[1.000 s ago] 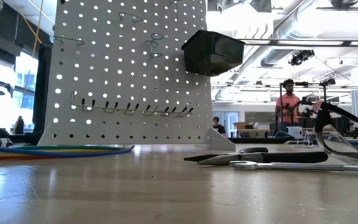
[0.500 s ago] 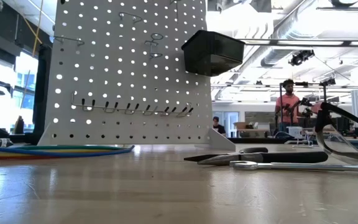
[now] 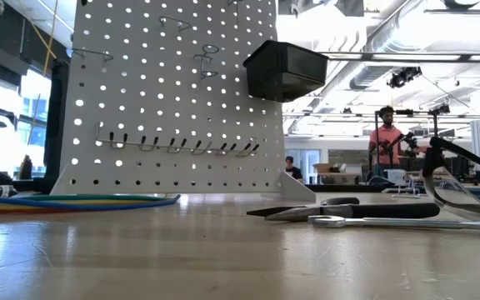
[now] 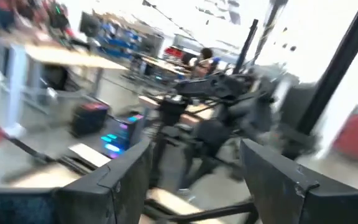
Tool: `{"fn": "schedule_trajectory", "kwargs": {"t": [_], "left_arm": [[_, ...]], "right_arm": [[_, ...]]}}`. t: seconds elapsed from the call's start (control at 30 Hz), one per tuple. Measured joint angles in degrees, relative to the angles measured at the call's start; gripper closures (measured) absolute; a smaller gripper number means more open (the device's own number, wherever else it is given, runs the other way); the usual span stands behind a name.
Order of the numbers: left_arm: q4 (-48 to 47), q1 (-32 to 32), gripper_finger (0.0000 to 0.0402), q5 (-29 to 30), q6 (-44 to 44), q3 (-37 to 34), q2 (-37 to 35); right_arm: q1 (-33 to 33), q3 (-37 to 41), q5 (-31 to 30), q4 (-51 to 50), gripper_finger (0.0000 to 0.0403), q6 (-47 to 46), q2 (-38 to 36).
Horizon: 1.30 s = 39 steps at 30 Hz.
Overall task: Hang tools onto peg board
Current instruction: Hang the wrench on the peg board
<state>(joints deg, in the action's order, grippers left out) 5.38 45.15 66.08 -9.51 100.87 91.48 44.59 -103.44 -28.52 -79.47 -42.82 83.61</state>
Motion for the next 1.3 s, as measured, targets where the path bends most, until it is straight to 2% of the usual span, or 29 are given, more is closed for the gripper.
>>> {"fn": "schedule_trajectory", "kwargs": {"t": [0.03, 0.1, 0.23, 0.3, 0.4, 0.53, 0.63, 0.8, 1.0, 1.07, 1.2, 1.3], "left_arm": [[-0.3, 0.0, 0.0165, -1.4, -3.4, 0.0, 0.0], [-3.0, -1.2, 0.0165, -7.9, -12.6, 0.0, 0.0], [-17.6, -5.6, 0.0165, -26.2, -40.9, 0.0, 0.5], [-25.5, -7.8, 0.0165, -35.3, -52.2, 0.0, 1.8], [-31.5, -10.9, 0.0165, -45.6, -57.4, 0.0, 5.0], [-29.2, -15.2, 0.0165, -55.4, -58.0, 0.0, 8.8], [-28.0, -17.9, 0.0165, -63.0, -59.4, 0.0, 12.3], [-26.7, -19.0, 0.0165, -67.5, -63.0, 0.0, 15.7], [-16.1, -19.5, 0.0165, -67.7, -63.8, 0.0, 17.8], [-15.5, -19.7, 0.0165, -68.0, -65.8, 0.1, 18.5], [-15.7, -20.1, 0.0165, -73.4, -69.7, 0.0, 21.3], [-15.0, -20.1, 0.0165, -75.0, -70.9, 0.0, 22.1]], "right_arm": [[-0.1, 0.0, 1.9, -1.2, 0.0403, 1.5, 0.4], [-0.8, 0.4, 5.7, -2.5, 0.0403, 5.9, 1.7], [-2.5, 0.8, 13.9, -3.0, 0.0403, 17.6, 5.7], [-3.2, 0.8, 16.3, -2.8, 0.0403, 23.5, 8.5], [-4.3, 0.9, 18.0, -1.8, 0.0403, 30.5, 11.8], [-5.6, 0.9, 19.7, 3.6, 0.0403, 38.9, 15.1], [-6.9, 0.4, 19.7, 6.9, 0.0403, 41.6, 16.0], [-7.9, -2.7, 18.0, 6.4, 0.0403, 42.3, 16.2], [-8.5, -3.7, 16.6, 5.9, 0.0403, 44.8, 16.2], [-9.2, -3.7, 16.4, 6.4, 0.0403, 44.8, 16.4], [-9.9, -3.7, 15.0, 6.7, 0.0403, 45.2, 16.6], [-10.1, -3.6, 15.0, 6.4, 0.0403, 45.4, 16.6]]}}
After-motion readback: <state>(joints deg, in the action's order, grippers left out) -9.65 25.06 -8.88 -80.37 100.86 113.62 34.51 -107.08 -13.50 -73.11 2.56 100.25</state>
